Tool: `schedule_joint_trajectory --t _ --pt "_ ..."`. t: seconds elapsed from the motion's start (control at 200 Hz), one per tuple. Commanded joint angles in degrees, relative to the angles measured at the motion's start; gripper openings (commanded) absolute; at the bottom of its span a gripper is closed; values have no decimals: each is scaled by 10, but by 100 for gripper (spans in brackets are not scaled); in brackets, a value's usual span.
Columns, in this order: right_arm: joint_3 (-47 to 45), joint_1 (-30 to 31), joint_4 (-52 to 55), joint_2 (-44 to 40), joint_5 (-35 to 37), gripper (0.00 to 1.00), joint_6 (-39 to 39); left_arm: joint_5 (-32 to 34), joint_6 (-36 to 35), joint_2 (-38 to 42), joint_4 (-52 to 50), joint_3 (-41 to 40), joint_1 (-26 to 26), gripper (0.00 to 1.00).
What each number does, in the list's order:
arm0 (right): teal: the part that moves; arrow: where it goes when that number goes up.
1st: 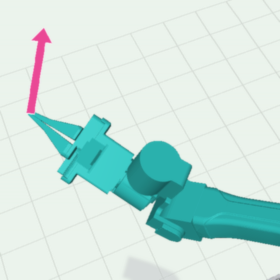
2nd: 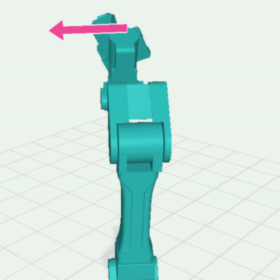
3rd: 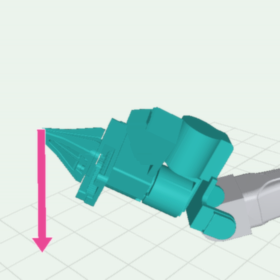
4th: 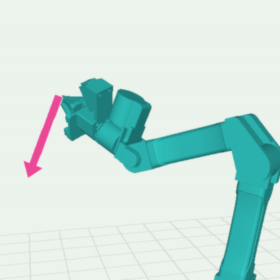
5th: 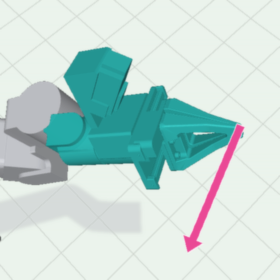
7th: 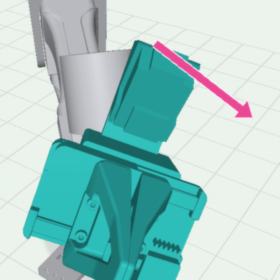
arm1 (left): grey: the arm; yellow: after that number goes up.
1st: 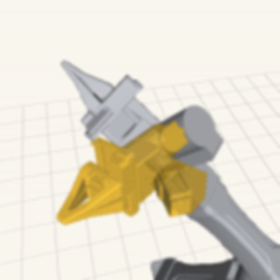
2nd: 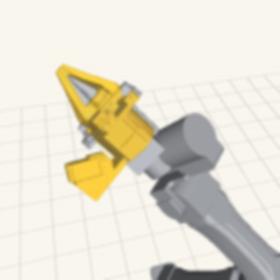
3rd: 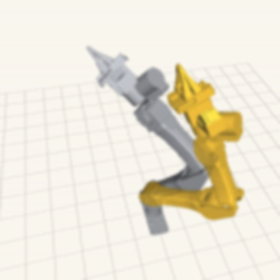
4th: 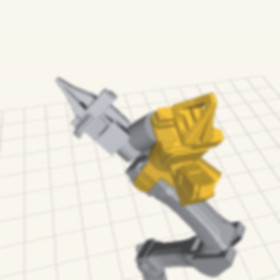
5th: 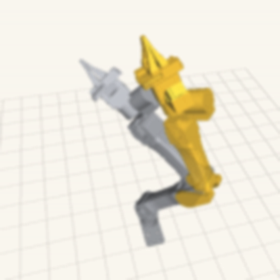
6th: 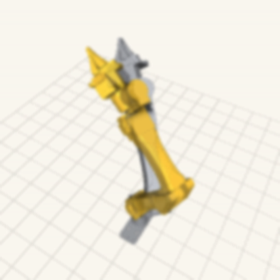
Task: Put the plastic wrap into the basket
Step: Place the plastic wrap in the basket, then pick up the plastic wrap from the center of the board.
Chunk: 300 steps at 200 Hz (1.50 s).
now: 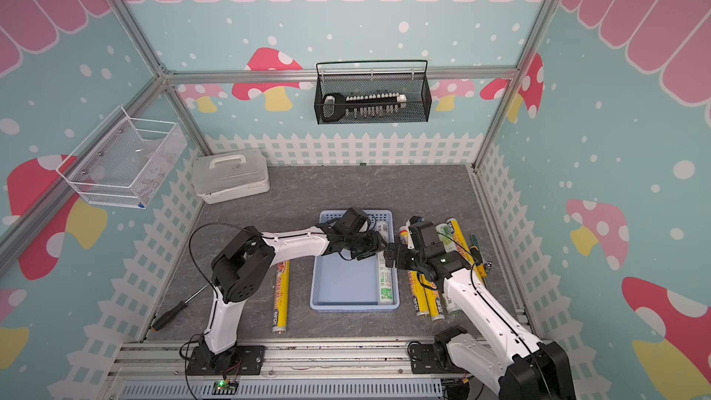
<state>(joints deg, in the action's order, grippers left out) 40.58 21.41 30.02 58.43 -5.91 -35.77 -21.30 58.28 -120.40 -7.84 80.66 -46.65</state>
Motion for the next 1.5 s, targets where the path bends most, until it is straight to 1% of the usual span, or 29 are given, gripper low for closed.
schedule_joint_trajectory --t 0.0,0.25,0.39,0.475,0.59,0.73,0.8,0.876,0.921,0.976,1.081,1.151,1.251,1.266,1.306,1.411,1.496 --pt "-7 -1 4 -12 6 99 -8 -12 9 33 25 -7 -4 62" --pt "7 -1 13 -27 3 99 -10 8 5 76 26 -35 -3 63" --pt "20 -1 14 -52 -6 99 -4 30 -21 109 2 -46 -1 64" --pt "25 -1 4 -67 -28 99 -2 46 -42 135 -12 -57 -1 64" --pt "24 -1 -33 -75 -75 99 -6 95 -82 184 -47 -72 1 64" --pt "27 2 -84 -61 -130 98 -18 163 -130 259 -81 -102 13 63" --pt "34 11 -100 -47 -138 98 -18 206 -152 307 -92 -131 24 63" --pt "51 30 -103 -27 -131 98 -10 260 -175 359 -94 -176 37 59" --pt "66 44 -99 -11 -125 98 -2 287 -182 385 -94 -208 53 59" --pt "92 66 -82 10 -117 97 9 298 -179 414 -93 -244 78 60" --pt "128 121 -75 50 -76 97 39 292 -182 469 -102 -297 136 61" --pt "149 146 -81 89 -73 97 46 293 -189 517 -130 -326 176 62" --pt "192 183 -79 144 -61 97 61 314 -202 584 -169 -366 228 71" --pt "198 193 -79 151 -56 97 64 316 -205 594 -178 -371 245 71" --pt "213 210 -80 171 -49 97 73 320 -208 619 -199 -383 270 73" --pt "258 254 -78 223 -35 97 96 337 -209 667 -259 -406 324 78" --pt "290 280 -77 263 -38 97 108 352 -193 696 -294 -426 361 81"
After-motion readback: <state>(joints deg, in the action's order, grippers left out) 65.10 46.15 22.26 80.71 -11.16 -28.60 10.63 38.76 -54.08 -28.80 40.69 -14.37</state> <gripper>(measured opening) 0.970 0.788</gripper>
